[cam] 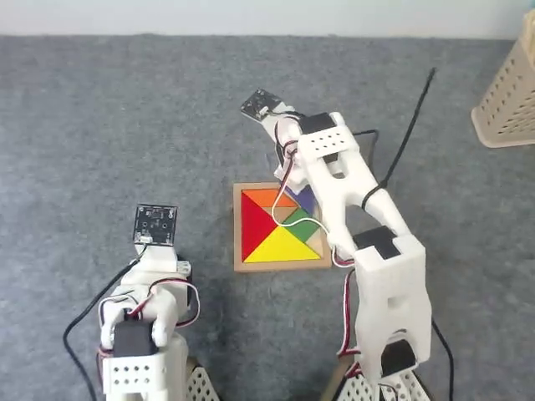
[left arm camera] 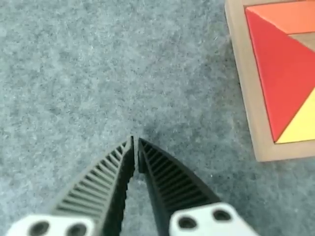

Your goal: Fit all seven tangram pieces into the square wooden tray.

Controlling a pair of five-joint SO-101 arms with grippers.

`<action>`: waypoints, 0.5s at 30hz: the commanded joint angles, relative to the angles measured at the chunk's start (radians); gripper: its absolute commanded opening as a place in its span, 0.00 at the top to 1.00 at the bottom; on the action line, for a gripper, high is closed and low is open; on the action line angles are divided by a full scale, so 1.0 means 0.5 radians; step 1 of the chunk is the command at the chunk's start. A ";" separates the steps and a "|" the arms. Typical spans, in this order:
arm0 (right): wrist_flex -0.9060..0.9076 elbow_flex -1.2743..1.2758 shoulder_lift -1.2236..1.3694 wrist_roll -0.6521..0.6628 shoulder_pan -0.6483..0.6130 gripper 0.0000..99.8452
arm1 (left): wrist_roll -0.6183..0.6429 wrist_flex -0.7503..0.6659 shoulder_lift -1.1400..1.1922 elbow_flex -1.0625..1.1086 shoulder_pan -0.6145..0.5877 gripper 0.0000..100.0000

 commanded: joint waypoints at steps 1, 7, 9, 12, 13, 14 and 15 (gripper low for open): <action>-0.029 -0.058 0.032 -0.021 0.044 0.92 | -0.003 0.012 -0.037 -0.020 0.009 0.98; 0.014 -0.046 -0.035 -0.012 0.051 0.95 | -0.003 0.012 -0.037 -0.020 0.009 0.98; 0.051 -0.046 -0.063 -0.009 0.044 0.96 | -0.003 0.012 -0.037 -0.020 0.009 0.98; 0.063 -0.046 -0.066 -0.009 0.044 0.96 | -0.003 0.012 -0.037 -0.020 0.009 0.98; 0.063 -0.034 -0.066 -0.009 0.044 0.96 | -0.003 0.012 -0.037 -0.020 0.009 0.98; 0.054 0.000 -0.075 -0.006 0.044 0.96 | -0.003 0.012 -0.037 -0.020 0.009 0.98; 0.041 0.043 -0.087 0.015 0.044 0.96 | -0.003 0.012 -0.037 -0.020 0.009 0.98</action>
